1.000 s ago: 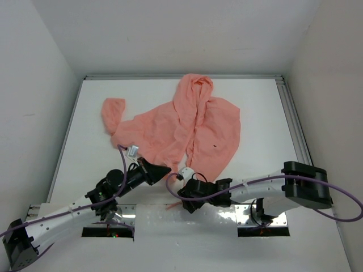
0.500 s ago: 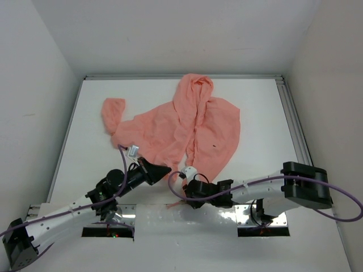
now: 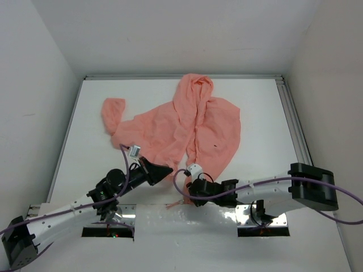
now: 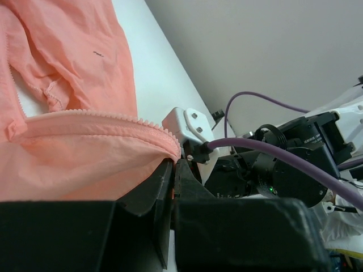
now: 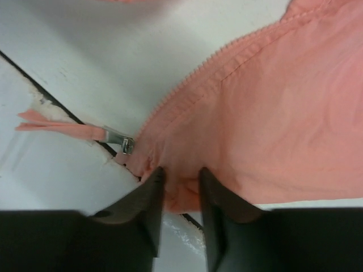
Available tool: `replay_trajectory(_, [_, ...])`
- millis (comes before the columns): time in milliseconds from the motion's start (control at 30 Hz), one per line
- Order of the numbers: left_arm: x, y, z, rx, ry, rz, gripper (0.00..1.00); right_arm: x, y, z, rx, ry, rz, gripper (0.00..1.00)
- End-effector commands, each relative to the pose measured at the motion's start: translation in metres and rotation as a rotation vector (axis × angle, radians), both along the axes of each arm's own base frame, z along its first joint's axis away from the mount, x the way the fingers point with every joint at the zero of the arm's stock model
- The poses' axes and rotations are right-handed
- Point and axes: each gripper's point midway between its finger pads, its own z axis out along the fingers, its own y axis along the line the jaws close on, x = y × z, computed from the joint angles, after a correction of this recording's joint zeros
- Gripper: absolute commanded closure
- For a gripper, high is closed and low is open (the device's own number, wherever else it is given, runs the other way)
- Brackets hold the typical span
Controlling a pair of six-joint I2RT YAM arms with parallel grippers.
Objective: Zip up the jacket
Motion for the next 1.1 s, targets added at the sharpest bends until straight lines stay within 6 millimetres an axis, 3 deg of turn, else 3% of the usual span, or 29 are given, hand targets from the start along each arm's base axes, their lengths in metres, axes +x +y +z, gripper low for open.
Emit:
replay_trajectory(0, [-0.004,-0.002,-0.004,-0.004,-0.027,-0.026,1.00,-0.001,0.012,0.004,0.042,0.011,0.004,0.65])
replay_trajectory(133, [-0.004,-0.003,-0.009,0.010,-0.014,-0.028,1.00,-0.003,0.019,0.010,0.063,0.025,0.015,0.58])
replay_trajectory(333, [-0.004,-0.003,-0.011,0.002,-0.008,-0.027,1.00,0.005,0.028,0.028,0.092,-0.013,0.007,0.57])
replay_trajectory(433, [-0.006,-0.004,-0.007,-0.008,-0.024,-0.038,1.00,0.018,0.021,0.033,0.071,-0.071,-0.049,0.59])
replay_trajectory(467, [-0.007,-0.004,-0.006,-0.015,-0.029,-0.046,1.00,0.026,0.023,0.050,0.112,-0.116,-0.072,0.63])
replay_trajectory(500, [-0.008,-0.004,0.002,-0.041,-0.051,-0.050,1.00,0.037,0.024,0.066,0.141,-0.170,-0.105,0.77])
replay_trajectory(533, [-0.010,-0.003,-0.007,-0.031,-0.044,-0.055,1.00,0.045,0.027,0.082,0.181,-0.199,-0.122,0.84])
replay_trajectory(567, [-0.013,-0.005,-0.001,-0.050,-0.066,-0.080,1.00,0.049,0.033,0.113,0.264,-0.231,-0.118,0.91])
replay_trajectory(600, [-0.016,-0.006,0.002,-0.054,-0.082,-0.095,1.00,0.051,0.037,0.129,0.314,-0.237,-0.111,1.00])
replay_trajectory(667, [-0.019,-0.008,0.010,-0.056,-0.125,-0.120,1.00,0.064,0.042,0.168,0.450,-0.241,-0.132,1.00])
replay_trajectory(767, [-0.019,-0.007,0.015,-0.058,-0.155,-0.118,1.00,0.067,0.050,0.199,0.619,-0.145,-0.103,1.00])
replay_trajectory(900, [-0.019,-0.006,0.021,-0.081,-0.171,-0.114,1.00,0.050,0.061,0.197,0.635,-0.045,0.011,0.91])
replay_trajectory(1000, [-0.021,-0.007,0.019,-0.075,-0.172,-0.126,1.00,0.043,0.068,0.199,0.696,-0.024,0.049,0.72])
replay_trajectory(1067, [-0.021,-0.007,0.018,-0.076,-0.170,-0.128,1.00,0.039,0.071,0.203,0.713,-0.018,0.076,0.69])
